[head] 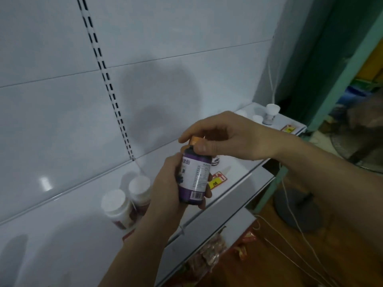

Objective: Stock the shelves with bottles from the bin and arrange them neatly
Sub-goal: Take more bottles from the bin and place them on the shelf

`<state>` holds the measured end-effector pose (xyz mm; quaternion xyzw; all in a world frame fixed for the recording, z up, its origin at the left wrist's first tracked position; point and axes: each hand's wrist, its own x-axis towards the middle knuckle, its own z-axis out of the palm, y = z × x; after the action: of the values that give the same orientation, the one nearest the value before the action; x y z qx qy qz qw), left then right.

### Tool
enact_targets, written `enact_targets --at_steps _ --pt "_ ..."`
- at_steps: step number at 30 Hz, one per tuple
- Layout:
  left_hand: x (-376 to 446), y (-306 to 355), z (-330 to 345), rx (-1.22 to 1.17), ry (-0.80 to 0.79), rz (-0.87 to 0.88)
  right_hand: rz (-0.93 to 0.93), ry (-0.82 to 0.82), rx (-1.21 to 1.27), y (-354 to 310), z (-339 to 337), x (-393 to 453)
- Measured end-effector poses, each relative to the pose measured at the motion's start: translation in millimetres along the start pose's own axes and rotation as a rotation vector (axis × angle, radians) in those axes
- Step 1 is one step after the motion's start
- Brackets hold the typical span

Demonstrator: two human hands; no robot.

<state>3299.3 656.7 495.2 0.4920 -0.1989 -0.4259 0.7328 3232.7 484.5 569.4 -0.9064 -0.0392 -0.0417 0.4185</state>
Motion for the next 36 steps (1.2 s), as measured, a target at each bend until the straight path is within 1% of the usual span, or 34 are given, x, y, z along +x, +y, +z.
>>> enact_targets --at_steps 3,6,7,13,18,21,24,26,28,31,36 --pt "27.5 -5.1 13.7 0.083 0.069 0.061 0.006 -0.031 -0.054 11.6 -27.6 1.6" --pt "49.9 -11.8 18.5 0.090 0.156 0.139 -0.042 -0.065 -0.123 23.5 -56.6 10.9" --pt "57.1 -13.3 18.1 0.100 0.164 0.161 -0.055 -0.079 -0.138 28.4 -66.4 14.2" --pt "77.3 -18.7 18.8 0.125 0.258 0.319 -0.154 -0.239 -0.180 54.0 -104.5 49.5" --pt "93.9 -12.2 20.8 0.202 0.439 0.442 -0.235 -0.250 -0.194 60.4 -114.3 92.5" --pt "97.9 -16.7 15.8 0.200 0.553 0.488 -0.289 -0.312 -0.234 62.4 -112.0 115.3" --pt "99.2 -40.8 0.0 0.343 0.708 0.570 -0.353 -0.326 -0.350 68.2 -104.4 132.0" --pt "100.6 -65.7 -12.1 0.453 0.823 0.566 -0.410 -0.308 -0.442 75.5 -97.5 141.7" --pt "101.7 -89.8 -20.0 0.523 0.882 0.524 -0.440 -0.324 -0.532 84.9 -88.4 151.4" --pt "104.5 -112.6 -27.5 0.532 0.884 0.424 -0.421 -0.403 -0.607 99.6 -72.5 164.7" --pt "107.5 -115.8 -34.2 0.573 0.814 0.340 -0.405 -0.557 -0.671 118.5 -42.4 177.6"
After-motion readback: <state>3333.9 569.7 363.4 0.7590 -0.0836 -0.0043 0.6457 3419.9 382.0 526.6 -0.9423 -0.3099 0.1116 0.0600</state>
